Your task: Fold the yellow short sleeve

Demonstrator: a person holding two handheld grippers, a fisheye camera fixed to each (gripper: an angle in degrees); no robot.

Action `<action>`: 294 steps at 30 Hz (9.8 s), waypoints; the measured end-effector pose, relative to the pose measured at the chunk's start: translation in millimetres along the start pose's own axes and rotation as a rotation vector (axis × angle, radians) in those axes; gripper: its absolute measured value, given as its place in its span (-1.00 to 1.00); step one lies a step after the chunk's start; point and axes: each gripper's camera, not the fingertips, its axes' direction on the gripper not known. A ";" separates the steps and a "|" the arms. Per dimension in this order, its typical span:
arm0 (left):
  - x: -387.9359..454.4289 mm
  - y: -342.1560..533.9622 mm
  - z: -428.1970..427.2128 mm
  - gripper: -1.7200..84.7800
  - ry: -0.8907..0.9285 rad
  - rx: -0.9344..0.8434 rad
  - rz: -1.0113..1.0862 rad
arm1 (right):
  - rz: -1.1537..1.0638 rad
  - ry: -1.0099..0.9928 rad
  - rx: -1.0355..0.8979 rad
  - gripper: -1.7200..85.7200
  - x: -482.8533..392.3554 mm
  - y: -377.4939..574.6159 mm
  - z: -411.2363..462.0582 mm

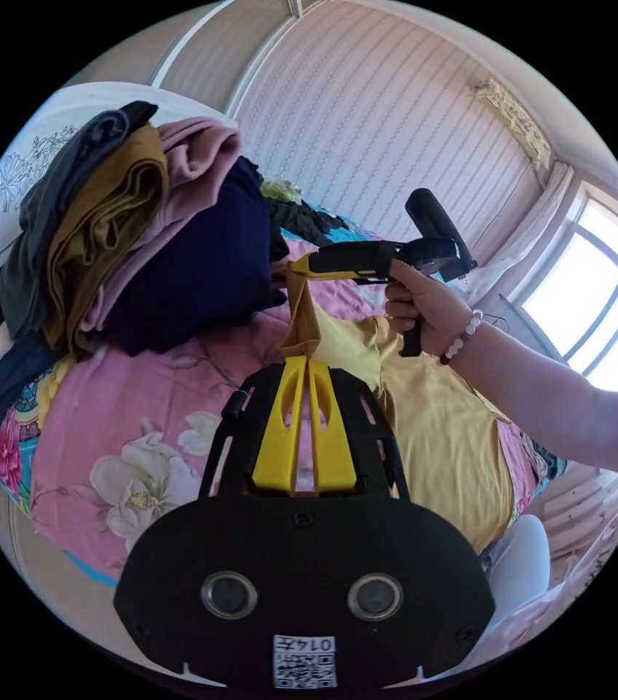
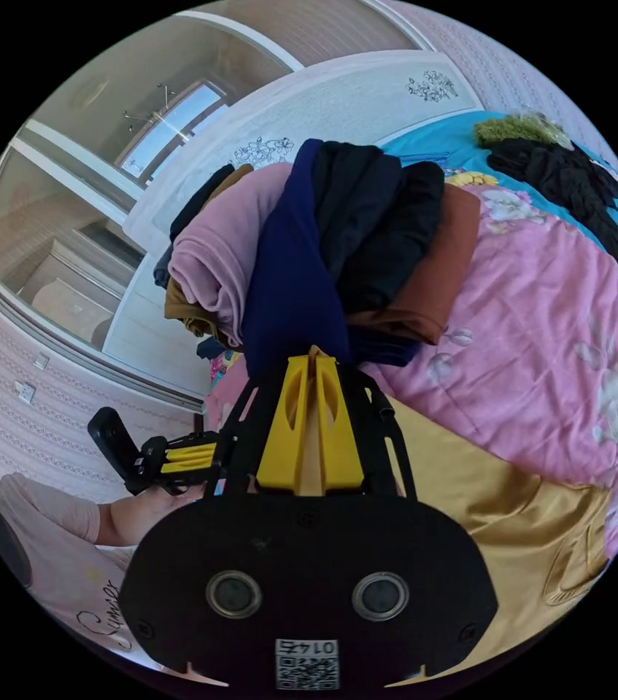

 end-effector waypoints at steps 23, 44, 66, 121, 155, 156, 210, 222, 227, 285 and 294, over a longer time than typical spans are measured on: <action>-48.7 32.6 36.3 -0.79 -0.092 -0.145 -0.084 | -0.012 0.142 -0.105 -0.76 -54.4 -38.6 36.3; -6.2 44.3 38.3 -0.97 -0.079 -0.162 0.035 | 0.065 0.066 -0.005 -0.89 -29.4 9.0 -15.7; 179.6 31.7 -11.5 -0.97 0.083 0.173 0.535 | 0.154 -0.030 0.362 -0.95 54.7 194.1 -112.2; 421.6 -84.6 72.7 -0.81 0.145 -0.294 0.436 | 0.337 0.310 0.533 -0.84 292.1 544.8 -87.8; 1018.8 -172.2 366.3 -0.78 0.179 -0.633 1.046 | 0.898 0.234 1.031 -0.93 466.3 932.1 -38.7; 1018.0 -173.4 374.2 -0.80 0.179 -0.658 1.023 | 0.898 0.228 1.033 -0.93 470.5 934.1 -37.3; 361.3 -250.9 123.8 -0.83 0.049 -0.305 0.309 | 0.323 0.295 0.585 -0.75 452.7 711.0 -64.0; 265.3 -260.1 195.7 -0.84 0.251 -0.361 0.107 | 0.444 0.240 0.286 -0.89 493.3 578.9 -72.1; 255.0 -264.6 167.2 -0.98 0.177 -0.287 0.213 | 0.401 0.324 0.336 -0.94 454.7 573.3 -120.7; 343.3 141.0 -18.2 -0.98 0.270 -0.630 0.622 | 0.361 0.191 -0.075 -0.97 134.3 655.6 -47.5; 465.9 173.6 -10.7 -0.98 0.194 -0.300 0.721 | 0.201 0.417 -0.034 -0.97 121.7 488.2 -12.5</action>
